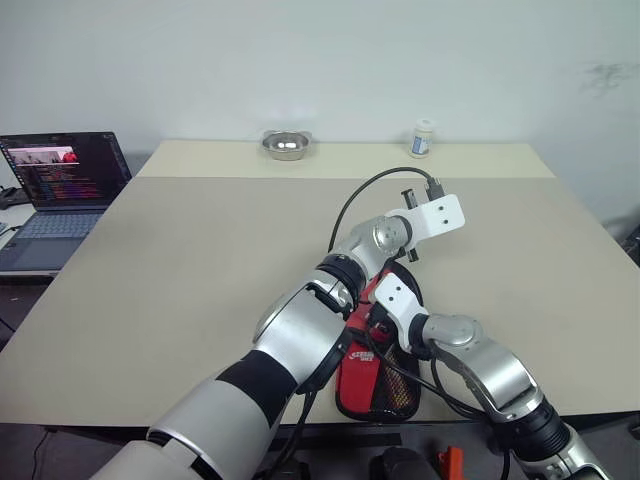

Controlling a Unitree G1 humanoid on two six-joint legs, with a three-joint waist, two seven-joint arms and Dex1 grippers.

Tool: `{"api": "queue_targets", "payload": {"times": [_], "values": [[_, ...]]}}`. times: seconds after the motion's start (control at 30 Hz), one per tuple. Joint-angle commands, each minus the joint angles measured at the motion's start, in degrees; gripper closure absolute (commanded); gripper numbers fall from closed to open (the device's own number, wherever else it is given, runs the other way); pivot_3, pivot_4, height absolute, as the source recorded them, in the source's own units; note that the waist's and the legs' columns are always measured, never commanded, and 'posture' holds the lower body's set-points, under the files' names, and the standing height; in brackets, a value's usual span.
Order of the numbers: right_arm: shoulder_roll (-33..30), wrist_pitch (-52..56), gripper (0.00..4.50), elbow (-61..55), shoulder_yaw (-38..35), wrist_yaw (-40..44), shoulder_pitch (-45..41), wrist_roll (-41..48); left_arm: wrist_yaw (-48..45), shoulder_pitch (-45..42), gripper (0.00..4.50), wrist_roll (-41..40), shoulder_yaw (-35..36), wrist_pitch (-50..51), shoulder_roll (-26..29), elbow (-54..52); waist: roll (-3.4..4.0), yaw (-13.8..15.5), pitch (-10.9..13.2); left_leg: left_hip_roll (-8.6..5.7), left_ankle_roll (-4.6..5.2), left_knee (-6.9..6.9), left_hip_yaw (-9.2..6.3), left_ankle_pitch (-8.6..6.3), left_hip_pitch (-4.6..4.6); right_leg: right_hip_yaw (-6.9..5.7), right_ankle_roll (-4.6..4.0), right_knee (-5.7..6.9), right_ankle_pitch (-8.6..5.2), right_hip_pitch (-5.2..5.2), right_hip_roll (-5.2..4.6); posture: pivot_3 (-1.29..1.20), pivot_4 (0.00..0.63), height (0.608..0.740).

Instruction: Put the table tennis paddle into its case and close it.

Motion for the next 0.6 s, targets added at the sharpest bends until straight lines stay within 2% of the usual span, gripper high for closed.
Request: {"api": "queue_targets", "payload": {"times": [0.03, 0.3, 0.6], "values": [[-0.60, 6.21, 0.00, 5.62, 6.08, 0.93, 4.57, -0.70, -3.71, -2.68, 4.21, -1.96, 1.12, -3.50, -7.63, -2.67, 0.02, -0.02, -0.02, -0.02, 0.00, 0.00, 0.02, 0.00, 0.00, 0.00, 0.00, 0.00, 0.00, 0.00, 0.00, 0.00, 0.150, 0.740], [-0.26, 5.50, 0.00, 6.73, 5.79, 0.65, 3.82, -1.09, -8.97, 0.10, 4.21, -0.89, -0.25, -3.33, -8.51, -2.57, 0.03, -0.06, -0.05, 0.00, 0.00, 0.00, 0.03, 0.00, 0.00, 0.01, 0.00, -0.01, 0.00, -0.01, 0.01, 0.00, 0.150, 0.740], [-0.76, 3.56, 0.00, 9.21, 4.81, 0.96, 2.67, -1.67, -11.04, 1.54, 1.00, -1.73, 0.60, -2.50, -5.82, -2.61, 0.06, -0.15, -0.12, 0.00, 0.00, 0.00, 0.03, 0.00, 0.02, 0.03, 0.00, -0.01, 0.00, 0.00, 0.01, 0.00, 0.150, 0.740]]}}
